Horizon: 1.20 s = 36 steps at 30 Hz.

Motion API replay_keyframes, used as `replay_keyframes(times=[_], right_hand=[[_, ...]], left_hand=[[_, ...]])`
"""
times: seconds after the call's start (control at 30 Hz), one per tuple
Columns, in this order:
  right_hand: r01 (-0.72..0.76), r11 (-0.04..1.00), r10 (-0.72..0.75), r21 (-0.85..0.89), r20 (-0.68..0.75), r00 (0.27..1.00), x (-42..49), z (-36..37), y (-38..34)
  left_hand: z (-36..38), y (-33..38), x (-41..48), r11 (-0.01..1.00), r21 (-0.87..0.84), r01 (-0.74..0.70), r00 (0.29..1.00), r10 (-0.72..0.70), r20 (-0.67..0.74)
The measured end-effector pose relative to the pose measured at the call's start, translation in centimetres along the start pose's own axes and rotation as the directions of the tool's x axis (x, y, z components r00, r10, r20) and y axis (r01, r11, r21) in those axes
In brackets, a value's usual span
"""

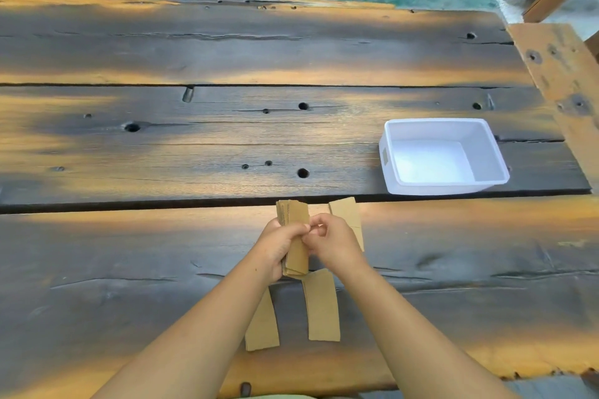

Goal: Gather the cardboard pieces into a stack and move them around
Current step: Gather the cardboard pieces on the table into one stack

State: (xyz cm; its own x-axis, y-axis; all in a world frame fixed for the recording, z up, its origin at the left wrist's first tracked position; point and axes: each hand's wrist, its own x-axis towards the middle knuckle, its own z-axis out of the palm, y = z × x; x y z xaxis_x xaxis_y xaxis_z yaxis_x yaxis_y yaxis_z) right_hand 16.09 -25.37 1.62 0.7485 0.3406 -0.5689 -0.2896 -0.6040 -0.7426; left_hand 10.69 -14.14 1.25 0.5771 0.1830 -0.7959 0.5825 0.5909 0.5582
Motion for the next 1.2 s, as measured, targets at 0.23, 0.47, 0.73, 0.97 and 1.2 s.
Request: replay_keyframes(times=[0.23,0.47,0.73,0.97,1.2], right_hand=[[0.010,0.982,-0.017,-0.191,-0.037,0.999,1.6,-2.7,2.8],[-0.153,0.978,0.130,-0.144,-0.156,0.979,5.1,-6.4,5.8],[-0.255,0.961,0.223,-0.106,-0.246,0.943,7.5,-7.0,6.8],[-0.330,0.944,0.324,0.009,-0.214,0.921,9.0,-6.5,7.1],[-0.337,0.936,0.350,0.101,-0.173,0.921,8.6,-6.7,7.4]], left_hand=[[2.3,-0.5,1.7,0.997,0.069,0.023,0.999,-0.020,-0.043],[4.5,-0.7,4.7,0.989,0.142,-0.035,0.987,0.056,-0.149],[6.1,-1.0,7.1,0.991,0.123,0.047,0.979,-0.022,-0.201],[6.4,-0.7,8.1,0.990,-0.048,0.131,0.971,-0.138,-0.195],[4.7,-0.7,7.3,0.988,-0.028,0.149,0.982,-0.152,-0.110]])
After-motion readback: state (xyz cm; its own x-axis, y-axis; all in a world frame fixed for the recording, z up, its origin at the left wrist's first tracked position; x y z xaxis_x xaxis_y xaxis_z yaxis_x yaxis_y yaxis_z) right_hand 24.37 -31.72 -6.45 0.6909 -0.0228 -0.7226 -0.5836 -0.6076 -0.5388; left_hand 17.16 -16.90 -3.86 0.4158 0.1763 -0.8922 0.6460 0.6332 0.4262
